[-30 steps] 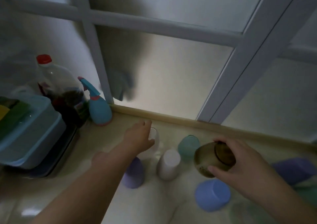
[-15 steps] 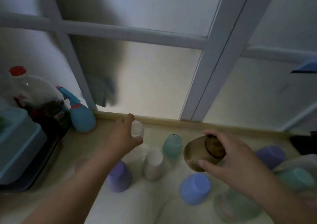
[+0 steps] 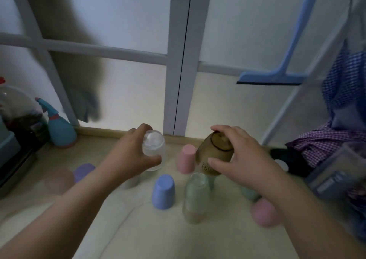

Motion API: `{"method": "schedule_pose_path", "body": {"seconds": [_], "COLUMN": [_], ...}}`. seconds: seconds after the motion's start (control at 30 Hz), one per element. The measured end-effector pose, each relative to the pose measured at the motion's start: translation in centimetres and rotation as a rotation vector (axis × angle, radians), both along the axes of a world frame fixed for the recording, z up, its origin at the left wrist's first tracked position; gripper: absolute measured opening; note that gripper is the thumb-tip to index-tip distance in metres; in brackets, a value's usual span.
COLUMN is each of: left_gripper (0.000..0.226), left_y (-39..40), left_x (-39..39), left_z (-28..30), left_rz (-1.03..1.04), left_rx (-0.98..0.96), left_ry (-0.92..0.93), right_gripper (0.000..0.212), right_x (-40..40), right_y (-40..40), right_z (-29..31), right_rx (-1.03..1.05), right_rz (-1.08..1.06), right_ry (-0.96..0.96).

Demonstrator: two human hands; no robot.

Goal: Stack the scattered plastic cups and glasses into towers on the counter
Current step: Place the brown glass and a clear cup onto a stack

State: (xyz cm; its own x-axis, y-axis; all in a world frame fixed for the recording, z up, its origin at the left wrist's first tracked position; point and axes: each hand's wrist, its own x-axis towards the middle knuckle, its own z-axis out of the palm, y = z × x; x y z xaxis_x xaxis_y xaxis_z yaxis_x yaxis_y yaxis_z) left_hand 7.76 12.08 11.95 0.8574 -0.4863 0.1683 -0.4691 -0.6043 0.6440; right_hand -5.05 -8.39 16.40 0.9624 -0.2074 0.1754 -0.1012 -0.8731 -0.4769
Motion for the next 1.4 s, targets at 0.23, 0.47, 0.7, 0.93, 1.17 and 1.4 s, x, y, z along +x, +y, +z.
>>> {"method": "schedule_pose_path", "body": {"seconds": [0.23, 0.47, 0.7, 0.93, 1.17, 1.4], "left_gripper": [0.052, 0.051, 0.052, 0.058, 0.061, 0.067], "left_y": [-1.3, -0.8, -2.0, -4.6, -9.5, -11.8], "left_x": [-4.6, -5.6, -5.2, -4.9, -5.4, -6.1], "left_z": [0.8, 1.0, 0.7, 1.6, 2.0, -2.1], "left_rz": [0.121, 0.16, 0.103, -0.005, -0.149, -0.156], "left_rx": [-0.062, -0.063, -0.089, -0.098, -0.018, 0.214], "left_ry": [0.044, 0.005, -0.004, -0.004, -0.01, -0.008], "right_gripper": [0.069, 0.058, 0.074, 0.087, 0.051, 0.029], "right_x": [0.1, 2.4, 1.7, 0.8, -1.8, -5.5], "right_y": [-1.1, 0.0, -2.2, -2.6, -5.1, -5.4], "right_z": [-2.9, -7.1, -8.4, -8.1, -6.4, -6.9], "right_rx": [0.048, 0.035, 0.127, 0.24, 0.108, 0.083], "right_rz": [0.063, 0.173, 0.085, 0.059, -0.033, -0.073], "right_ry": [0.065, 0.213, 0.287, 0.266, 0.214, 0.225]}}
